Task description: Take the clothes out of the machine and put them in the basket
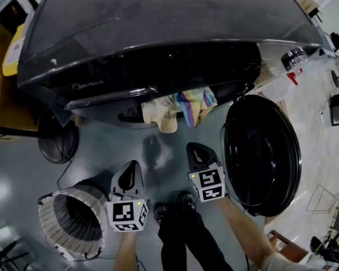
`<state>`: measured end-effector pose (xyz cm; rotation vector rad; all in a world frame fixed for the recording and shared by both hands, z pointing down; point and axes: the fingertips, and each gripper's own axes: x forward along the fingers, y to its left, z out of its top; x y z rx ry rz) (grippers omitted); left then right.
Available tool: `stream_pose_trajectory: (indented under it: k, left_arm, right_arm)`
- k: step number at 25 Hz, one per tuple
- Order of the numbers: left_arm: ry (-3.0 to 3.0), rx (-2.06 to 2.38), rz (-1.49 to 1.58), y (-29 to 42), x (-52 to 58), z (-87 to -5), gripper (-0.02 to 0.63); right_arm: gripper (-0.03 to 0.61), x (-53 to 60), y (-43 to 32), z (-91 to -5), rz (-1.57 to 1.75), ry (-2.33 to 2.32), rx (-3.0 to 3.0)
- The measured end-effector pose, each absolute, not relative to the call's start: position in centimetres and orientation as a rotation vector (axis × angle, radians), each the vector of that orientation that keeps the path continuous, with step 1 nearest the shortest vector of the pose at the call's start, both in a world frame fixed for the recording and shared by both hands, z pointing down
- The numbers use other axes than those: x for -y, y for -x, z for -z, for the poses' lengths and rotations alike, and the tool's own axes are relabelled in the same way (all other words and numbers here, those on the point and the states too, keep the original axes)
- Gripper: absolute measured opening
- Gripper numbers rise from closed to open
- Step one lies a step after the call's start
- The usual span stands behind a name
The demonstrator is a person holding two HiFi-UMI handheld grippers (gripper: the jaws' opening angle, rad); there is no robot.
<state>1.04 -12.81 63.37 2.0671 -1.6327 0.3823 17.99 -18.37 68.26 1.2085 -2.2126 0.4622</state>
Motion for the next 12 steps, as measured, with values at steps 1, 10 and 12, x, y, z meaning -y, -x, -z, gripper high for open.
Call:
stream_pose_trajectory:
  k: [1,10,12]
  left_arm:
    - [-2.066,1.637,-0.382,-0.9,12.9,-63.6,0.018]
    - [-2.080,1.689,-0.333,0.9,15.3,-65.5,0.018]
    - [-2.091,1.704,-0.327,1.5,16.1,-65.9,0.018]
  right_arm:
    - [0.023,18.9,-17.6,-68.5,-0.458,-1.207,2.218]
    - [0.023,24.6,-13.5,-70.6,-0.383,-1.200,2.283]
    - [0.023,26.1,-12.6,-71.1,-0.372,-1.200,2.298]
